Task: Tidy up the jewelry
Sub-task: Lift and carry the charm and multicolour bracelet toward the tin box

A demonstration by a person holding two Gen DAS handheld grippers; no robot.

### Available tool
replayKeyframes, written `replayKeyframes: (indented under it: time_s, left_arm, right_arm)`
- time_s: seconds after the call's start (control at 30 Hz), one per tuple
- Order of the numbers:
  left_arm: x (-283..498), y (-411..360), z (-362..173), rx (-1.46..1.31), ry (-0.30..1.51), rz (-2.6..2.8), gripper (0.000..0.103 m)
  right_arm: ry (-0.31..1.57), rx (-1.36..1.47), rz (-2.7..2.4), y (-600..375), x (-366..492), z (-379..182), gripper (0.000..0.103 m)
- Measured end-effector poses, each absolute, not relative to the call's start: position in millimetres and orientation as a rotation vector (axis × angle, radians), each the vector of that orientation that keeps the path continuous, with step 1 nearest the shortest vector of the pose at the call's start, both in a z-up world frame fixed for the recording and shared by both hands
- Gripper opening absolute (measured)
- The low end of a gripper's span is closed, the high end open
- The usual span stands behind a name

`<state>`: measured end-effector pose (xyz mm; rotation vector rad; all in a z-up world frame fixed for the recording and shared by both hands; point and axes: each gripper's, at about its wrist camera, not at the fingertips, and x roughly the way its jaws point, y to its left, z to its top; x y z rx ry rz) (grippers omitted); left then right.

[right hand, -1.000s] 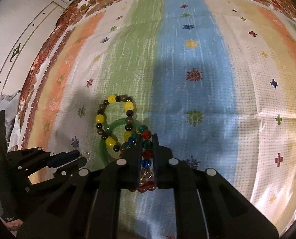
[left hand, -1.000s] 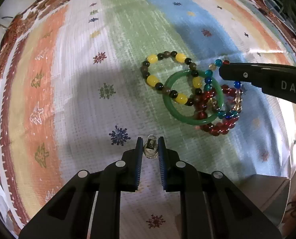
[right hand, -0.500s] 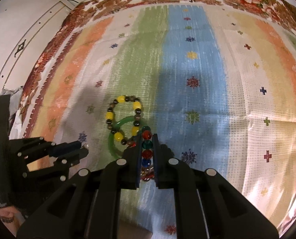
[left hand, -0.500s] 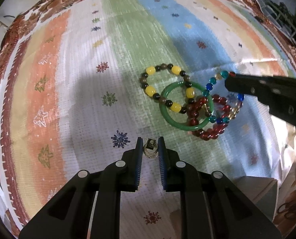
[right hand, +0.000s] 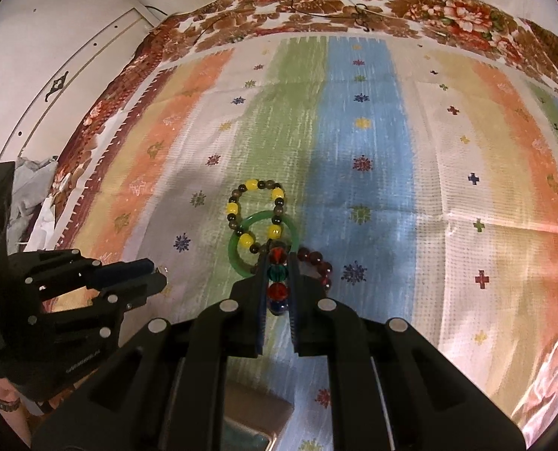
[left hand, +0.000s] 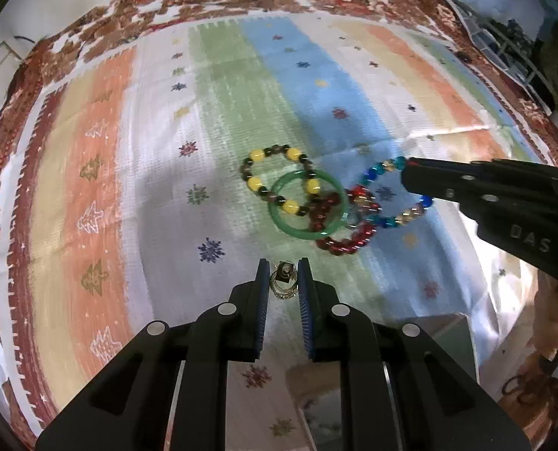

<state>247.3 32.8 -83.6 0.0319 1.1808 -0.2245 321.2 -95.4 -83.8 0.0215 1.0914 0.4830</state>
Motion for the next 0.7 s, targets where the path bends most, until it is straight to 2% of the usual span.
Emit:
replayKeyframes:
  time_s: [0.7]
  left_arm:
    - [213,23,-65,0.008,1.125,-0.264,0.015]
  right_arm:
    - [1.021,-0.016,0.464,-103,268,-66,0.011]
